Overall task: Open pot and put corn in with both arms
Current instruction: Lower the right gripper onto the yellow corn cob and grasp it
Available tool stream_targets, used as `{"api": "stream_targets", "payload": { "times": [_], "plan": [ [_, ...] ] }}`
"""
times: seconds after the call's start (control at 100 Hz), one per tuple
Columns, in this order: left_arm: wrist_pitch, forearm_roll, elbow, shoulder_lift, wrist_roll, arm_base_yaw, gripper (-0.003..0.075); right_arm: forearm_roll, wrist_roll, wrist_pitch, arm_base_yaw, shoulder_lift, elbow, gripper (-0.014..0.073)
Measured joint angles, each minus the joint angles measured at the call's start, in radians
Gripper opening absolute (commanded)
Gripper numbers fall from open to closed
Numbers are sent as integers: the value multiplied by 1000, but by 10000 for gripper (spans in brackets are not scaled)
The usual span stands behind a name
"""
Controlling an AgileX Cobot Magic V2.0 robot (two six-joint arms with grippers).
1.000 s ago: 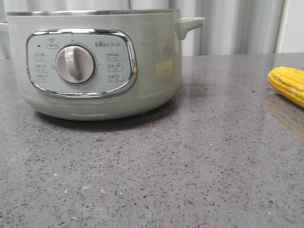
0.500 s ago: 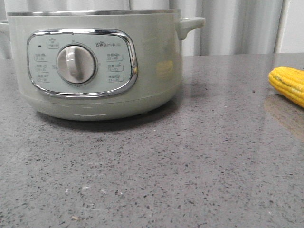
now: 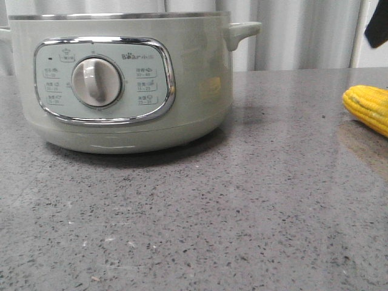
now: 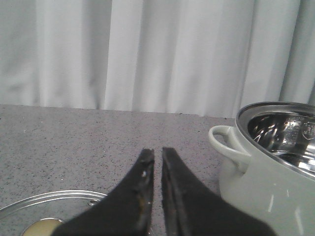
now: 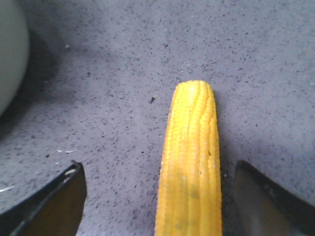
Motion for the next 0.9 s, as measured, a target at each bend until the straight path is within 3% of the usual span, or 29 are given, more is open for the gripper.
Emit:
{"api": "stream_targets", "payload": {
  "times": [0.35, 0.64, 0.75, 0.9],
  "plan": [
    [2, 2, 0, 0, 0, -11, -20, -33, 6, 4, -86, 198, -15, 511],
    [2, 2, 0, 0, 0, -11, -20, 12, 6, 4, -92, 300, -15, 501],
    [2, 2, 0, 0, 0, -11, -20, 21, 6, 4, -92, 320, -16, 391],
    [2, 2, 0, 0, 0, -11, -20, 34, 6, 4, -92, 321, -25, 96]
  ]
}}
